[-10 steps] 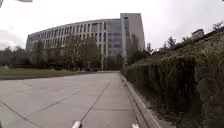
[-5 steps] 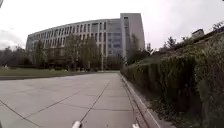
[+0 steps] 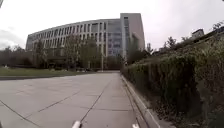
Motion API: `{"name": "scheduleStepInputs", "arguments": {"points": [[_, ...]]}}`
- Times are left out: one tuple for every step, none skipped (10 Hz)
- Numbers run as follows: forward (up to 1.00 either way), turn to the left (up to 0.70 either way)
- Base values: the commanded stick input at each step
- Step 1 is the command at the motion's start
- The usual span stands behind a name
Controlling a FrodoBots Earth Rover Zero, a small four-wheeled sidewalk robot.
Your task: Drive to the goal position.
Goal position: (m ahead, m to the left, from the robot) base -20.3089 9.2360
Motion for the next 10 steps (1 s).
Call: {"name": "scheduleStepInputs", "arguments": {"points": [[0.07, 0.00], [0.07, 0.00], [0.07, 0.00], [0.06, 0.00], [0.06, 0.00], [0.07, 0.00], [0.07, 0.00], [0.07, 0.00], [0.07, 0.00], [0.06, 0.00]]}}
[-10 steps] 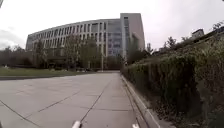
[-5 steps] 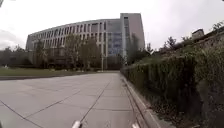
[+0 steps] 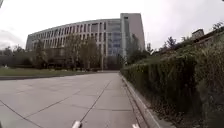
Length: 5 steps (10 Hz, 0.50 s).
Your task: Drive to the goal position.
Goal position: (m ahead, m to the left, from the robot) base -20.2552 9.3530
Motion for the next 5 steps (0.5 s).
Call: {"name": "scheduleStepInputs", "arguments": {"points": [[0.06, 0.00], [0.07, 0.00], [0.07, 0.00], [0.06, 0.00], [0.06, 0.00]]}}
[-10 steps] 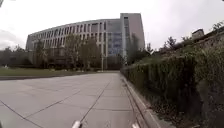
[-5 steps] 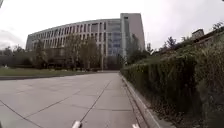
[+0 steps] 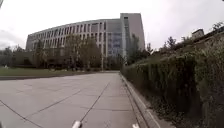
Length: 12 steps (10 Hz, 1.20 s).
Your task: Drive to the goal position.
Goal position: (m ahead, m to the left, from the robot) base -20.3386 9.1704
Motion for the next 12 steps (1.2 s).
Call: {"name": "scheduleStepInputs", "arguments": {"points": [[0.06, 0.00], [0.06, 0.00], [0.07, 0.00], [0.07, 0.00], [0.06, 0.00], [0.06, 0.00], [0.06, 0.00], [0.06, 0.00], [0.06, 0.00], [0.06, 0.00], [0.06, 0.00], [0.07, 0.00]]}}
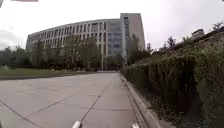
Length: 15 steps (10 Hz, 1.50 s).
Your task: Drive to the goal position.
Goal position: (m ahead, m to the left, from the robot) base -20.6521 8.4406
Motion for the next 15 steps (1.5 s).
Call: {"name": "scheduleStepInputs", "arguments": {"points": [[0.06, 0.00], [0.06, 0.00], [0.06, 0.00], [0.07, 0.00], [0.07, 0.00], [0.07, 0.00], [0.07, 0.00], [0.07, 0.00], [0.07, 0.00], [0.06, 0.00], [0.06, 0.00], [0.07, 0.00], [0.06, 0.00], [0.07, 0.00], [0.07, 0.00]]}}
